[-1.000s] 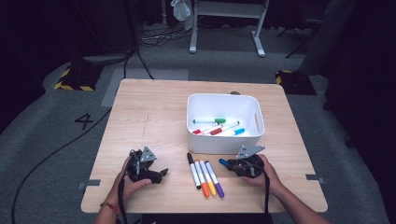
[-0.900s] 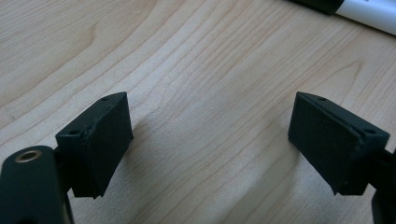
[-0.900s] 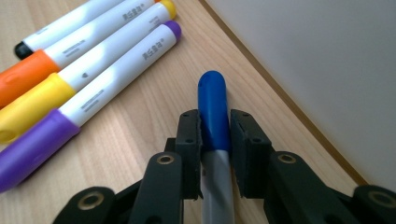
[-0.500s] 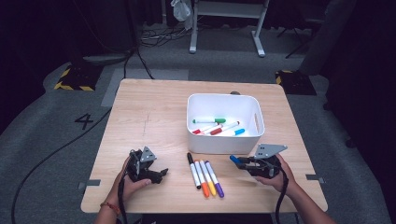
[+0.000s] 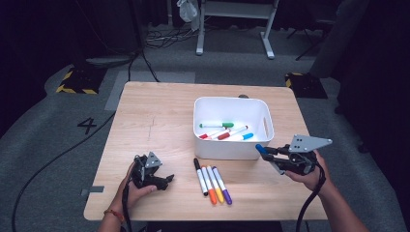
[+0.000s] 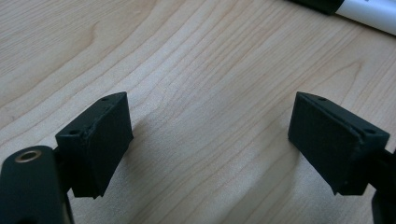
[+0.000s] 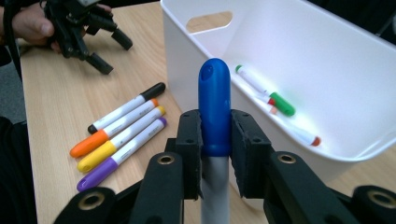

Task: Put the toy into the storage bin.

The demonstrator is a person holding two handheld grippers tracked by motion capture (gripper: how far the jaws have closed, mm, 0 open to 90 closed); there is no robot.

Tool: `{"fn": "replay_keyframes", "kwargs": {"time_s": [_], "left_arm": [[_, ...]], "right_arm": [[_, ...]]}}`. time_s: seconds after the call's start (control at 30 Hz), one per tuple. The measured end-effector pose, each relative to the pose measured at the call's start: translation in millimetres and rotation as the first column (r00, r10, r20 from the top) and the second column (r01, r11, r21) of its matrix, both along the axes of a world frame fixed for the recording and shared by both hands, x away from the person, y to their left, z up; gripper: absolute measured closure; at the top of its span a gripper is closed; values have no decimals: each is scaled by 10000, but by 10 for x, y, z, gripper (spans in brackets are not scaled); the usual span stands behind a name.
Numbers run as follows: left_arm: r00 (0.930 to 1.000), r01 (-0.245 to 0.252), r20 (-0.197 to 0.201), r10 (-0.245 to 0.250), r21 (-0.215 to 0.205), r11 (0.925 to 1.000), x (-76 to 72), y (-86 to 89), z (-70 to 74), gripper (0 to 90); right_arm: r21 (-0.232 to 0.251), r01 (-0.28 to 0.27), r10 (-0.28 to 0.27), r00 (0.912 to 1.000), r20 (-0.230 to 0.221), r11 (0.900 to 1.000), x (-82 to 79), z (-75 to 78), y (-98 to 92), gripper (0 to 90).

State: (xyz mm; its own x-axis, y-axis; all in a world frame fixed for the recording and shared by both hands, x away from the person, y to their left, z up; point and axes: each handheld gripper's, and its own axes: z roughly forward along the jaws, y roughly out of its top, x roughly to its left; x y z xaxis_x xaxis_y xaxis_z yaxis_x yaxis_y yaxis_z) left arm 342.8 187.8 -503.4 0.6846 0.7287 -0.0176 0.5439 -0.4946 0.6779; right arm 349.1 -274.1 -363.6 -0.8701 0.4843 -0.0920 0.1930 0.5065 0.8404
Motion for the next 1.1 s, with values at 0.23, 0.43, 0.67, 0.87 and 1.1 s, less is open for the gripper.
{"fn": "replay_keyframes", "kwargs": {"time_s": [0.23,0.43,0.67,0.87,1.1], "left_arm": [[10000,-5,3,5,6,10000,0,0,0,137],[10000,-6,-9,6,-9,10000,0,0,0,137],[10000,-4,3,4,2,10000,0,0,0,137],[10000,-5,-6,5,-7,10000,0,0,0,137],[10000,-5,-9,5,-7,10000,0,0,0,137]], "right_arm": [[-138,136,-131,9993,360,9998,81,299,-17,747],[-228,48,-35,9984,566,9997,188,495,23,747],[-307,-156,179,9970,753,9994,360,691,165,748],[-219,-302,321,9952,920,9993,498,829,261,748],[-476,-464,506,9946,911,9978,681,825,409,747]]}}
